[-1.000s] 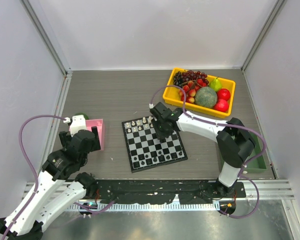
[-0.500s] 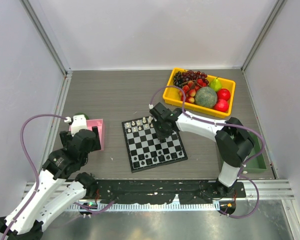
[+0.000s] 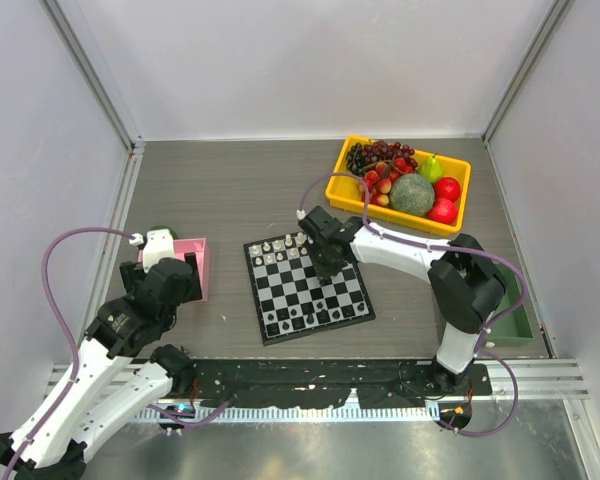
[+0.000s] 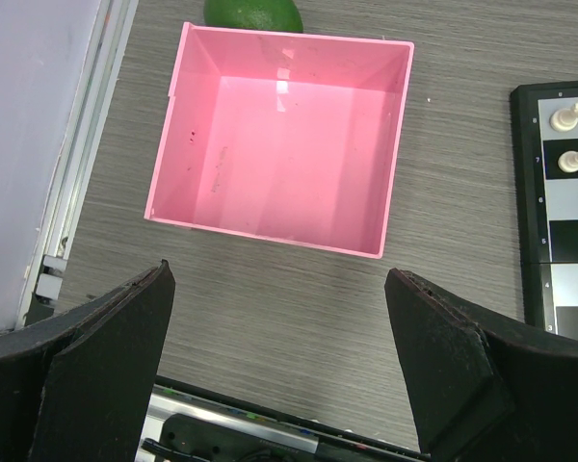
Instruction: Set up the chess pieces on the board
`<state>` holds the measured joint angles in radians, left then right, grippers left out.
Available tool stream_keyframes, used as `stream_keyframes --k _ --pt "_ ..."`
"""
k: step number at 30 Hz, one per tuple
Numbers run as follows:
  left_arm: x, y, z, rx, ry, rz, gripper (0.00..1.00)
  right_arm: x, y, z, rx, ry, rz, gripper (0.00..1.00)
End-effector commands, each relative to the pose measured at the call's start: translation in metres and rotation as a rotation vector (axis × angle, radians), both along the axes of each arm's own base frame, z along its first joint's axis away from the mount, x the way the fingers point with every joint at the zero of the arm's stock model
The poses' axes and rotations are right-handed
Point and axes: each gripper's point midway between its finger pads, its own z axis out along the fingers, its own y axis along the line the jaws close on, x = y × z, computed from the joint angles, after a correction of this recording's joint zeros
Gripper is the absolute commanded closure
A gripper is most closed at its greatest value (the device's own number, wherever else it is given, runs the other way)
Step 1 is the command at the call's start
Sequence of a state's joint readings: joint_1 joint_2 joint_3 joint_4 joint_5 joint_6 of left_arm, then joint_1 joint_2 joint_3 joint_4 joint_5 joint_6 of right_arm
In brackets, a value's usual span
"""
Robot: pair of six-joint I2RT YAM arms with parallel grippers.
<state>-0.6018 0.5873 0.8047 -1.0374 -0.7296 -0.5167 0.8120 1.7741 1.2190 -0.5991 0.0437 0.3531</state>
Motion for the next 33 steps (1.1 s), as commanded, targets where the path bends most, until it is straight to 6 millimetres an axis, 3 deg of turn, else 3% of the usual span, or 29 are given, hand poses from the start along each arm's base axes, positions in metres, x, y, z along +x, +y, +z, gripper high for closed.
stream_keyframes --k 1,12,20,33 --pt "0.004 -0.001 0.007 -0.016 -0.027 0.02 0.01 0.001 0.007 0.018 0.021 -0.042 0.029 0.91" --pt "0.005 -0.001 0.006 -0.014 -0.025 0.02 0.01 -0.012 0.002 0.048 0.073 -0.091 0.026 0.94" --pt "0.005 -0.001 0.007 -0.015 -0.028 0.019 0.01 -0.03 -0.016 0.033 0.055 -0.066 0.003 0.93" --pt "0.005 -0.001 0.007 -0.012 -0.023 0.018 0.01 -0.039 -0.017 0.022 0.058 -0.038 0.006 0.93"
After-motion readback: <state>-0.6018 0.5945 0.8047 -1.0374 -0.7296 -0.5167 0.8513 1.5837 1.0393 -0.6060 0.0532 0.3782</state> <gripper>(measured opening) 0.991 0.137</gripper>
